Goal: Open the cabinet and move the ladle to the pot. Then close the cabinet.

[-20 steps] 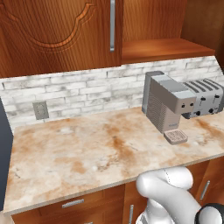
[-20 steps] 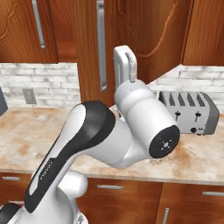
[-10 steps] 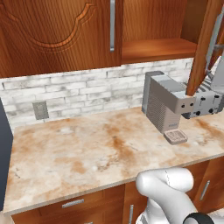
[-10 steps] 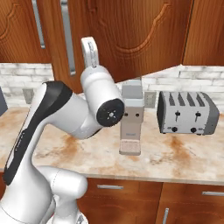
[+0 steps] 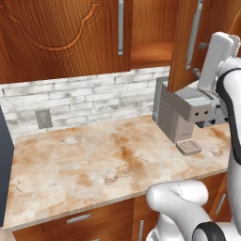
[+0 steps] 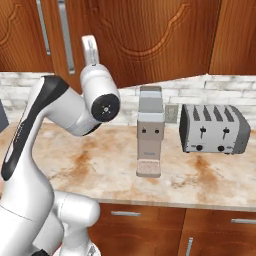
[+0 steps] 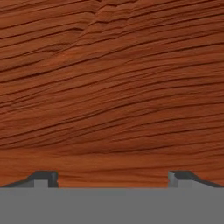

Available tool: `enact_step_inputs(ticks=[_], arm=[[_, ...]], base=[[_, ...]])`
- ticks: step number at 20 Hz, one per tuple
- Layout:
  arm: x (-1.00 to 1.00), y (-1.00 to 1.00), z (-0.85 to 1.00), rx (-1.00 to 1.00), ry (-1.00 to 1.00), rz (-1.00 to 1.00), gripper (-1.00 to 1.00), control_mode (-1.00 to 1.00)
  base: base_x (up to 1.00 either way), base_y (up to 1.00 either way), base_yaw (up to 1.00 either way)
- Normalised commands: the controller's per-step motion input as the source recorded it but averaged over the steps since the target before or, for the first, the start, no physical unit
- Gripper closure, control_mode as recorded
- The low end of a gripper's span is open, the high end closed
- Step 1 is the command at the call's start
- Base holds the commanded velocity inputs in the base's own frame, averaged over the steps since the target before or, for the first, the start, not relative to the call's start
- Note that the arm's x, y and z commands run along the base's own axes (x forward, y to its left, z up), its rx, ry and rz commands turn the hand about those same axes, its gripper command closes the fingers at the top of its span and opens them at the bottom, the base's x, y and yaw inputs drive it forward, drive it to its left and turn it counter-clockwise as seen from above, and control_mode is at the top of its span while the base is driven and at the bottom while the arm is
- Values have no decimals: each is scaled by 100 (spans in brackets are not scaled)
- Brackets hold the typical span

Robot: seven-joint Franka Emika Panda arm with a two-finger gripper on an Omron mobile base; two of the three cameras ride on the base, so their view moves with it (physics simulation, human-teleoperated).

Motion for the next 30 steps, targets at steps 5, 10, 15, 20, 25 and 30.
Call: enact_step_inputs(ticks=[5, 10, 15, 20, 25, 30], arm=[[82, 23, 0, 0, 0, 0, -100, -100], [91, 24, 0, 0, 0, 0, -100, -100], [67, 19, 1, 0, 0, 0, -100, -100], [72, 22, 0, 0, 0, 0, -100, -100], [73, 23, 0, 0, 0, 0, -100, -100], [72, 23, 0, -1, 0, 0, -100, -100]], base=[[0, 0, 0], [0, 0, 0], [0, 0, 0], [0, 0, 0], [0, 0, 0], [0, 0, 0]])
